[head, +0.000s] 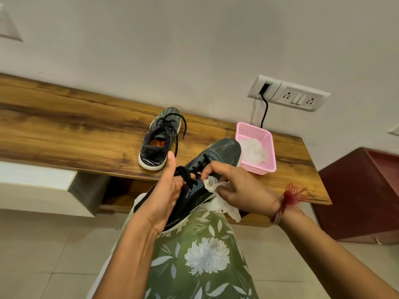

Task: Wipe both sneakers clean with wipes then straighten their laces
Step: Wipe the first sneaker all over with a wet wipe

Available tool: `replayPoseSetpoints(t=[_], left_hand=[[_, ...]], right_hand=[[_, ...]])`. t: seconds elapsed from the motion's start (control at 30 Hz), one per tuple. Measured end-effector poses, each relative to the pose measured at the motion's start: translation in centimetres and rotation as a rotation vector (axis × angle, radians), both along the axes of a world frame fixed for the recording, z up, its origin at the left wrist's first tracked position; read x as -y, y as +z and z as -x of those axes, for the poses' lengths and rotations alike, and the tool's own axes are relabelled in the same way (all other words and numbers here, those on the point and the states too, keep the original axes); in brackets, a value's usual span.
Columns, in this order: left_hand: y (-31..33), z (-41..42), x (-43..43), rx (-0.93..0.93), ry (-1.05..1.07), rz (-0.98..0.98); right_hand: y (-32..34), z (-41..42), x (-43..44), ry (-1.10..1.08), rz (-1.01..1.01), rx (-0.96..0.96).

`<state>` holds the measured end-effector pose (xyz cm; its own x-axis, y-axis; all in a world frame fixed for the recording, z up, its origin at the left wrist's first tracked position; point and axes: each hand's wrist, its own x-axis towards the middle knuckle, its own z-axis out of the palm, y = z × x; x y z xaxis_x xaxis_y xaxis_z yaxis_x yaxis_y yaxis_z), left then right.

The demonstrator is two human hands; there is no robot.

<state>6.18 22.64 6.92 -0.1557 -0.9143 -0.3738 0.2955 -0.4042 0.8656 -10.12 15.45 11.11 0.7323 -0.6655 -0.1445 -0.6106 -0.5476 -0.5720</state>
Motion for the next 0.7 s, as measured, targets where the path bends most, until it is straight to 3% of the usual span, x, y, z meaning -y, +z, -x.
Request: replayPoseSetpoints(t=[0.17,0.27,0.47,0.6,0.7], left_hand=[[-0.3,-0.3,-0.1,0.005,0.071,0.007],[0.2,-0.5,-0.2,-0.012,0.123,0.016],[0.9,-0.9,0.1,-0.013,0.058,0.003],[0.5,-1.0,0.3,0.006,0.047,-0.095],[1.1,-1.5,0.0,-0.243,0.035,-0.168]], right_hand=[[1.0,-0.9,0.6,0.04,-0.167,-0.015],[0.9,-1.0,0.5,0.024,-0.37,0.058],[0.3,0.1,0.8,-0.192,-0.91,0.549],[-0.4,0.3,0.9,-0.232,-0.951,0.623],[-0.4,0.1,0.4,-0.247,-0.948,0.655]])
